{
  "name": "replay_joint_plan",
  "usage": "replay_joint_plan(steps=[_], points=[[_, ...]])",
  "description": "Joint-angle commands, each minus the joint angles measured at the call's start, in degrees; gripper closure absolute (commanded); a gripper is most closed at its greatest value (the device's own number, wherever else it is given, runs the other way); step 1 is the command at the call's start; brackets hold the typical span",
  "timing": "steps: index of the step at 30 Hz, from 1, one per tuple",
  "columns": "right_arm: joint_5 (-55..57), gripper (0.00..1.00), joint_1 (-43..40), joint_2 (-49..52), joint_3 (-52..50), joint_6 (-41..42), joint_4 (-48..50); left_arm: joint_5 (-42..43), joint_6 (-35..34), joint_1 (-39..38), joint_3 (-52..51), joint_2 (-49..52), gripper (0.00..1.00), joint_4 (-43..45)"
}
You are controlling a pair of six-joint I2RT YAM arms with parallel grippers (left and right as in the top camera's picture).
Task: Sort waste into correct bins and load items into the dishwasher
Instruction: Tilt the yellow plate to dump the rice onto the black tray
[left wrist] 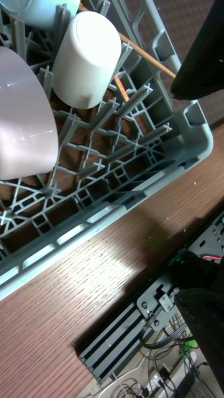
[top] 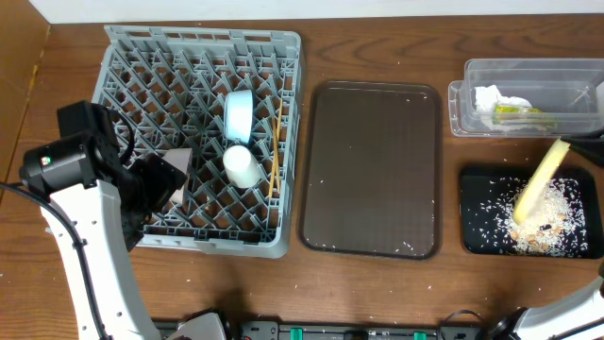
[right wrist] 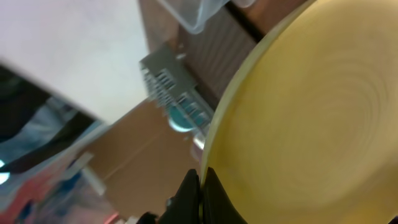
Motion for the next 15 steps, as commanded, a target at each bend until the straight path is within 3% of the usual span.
replay_joint_plan(steps=[1,6,12,15], points=[[-8.1,0.99,-1.2,-1.1,-2.2,-5.3,1.3,-0.9,0.6,0.2,0.0,-0.1,0.02,-0.3],[-8.4,0.99,-2.7,-1.1,-2.6,-9.6,-1.2,-0.9,0.6,0.2,0.0,-0.1,0.02,-0.3],[-6.7,0.99,-3.9,-1.1,-2.7,-9.2,-4.2,-0.9,0.6,0.2,0.0,-0.1,0.02,-0.3],[-5.7,0.99,-3.9,-0.9,-2.8,-5.5,0.3,-0.9,0.6,0.2,0.0,-0.1,0.02,-0.3]])
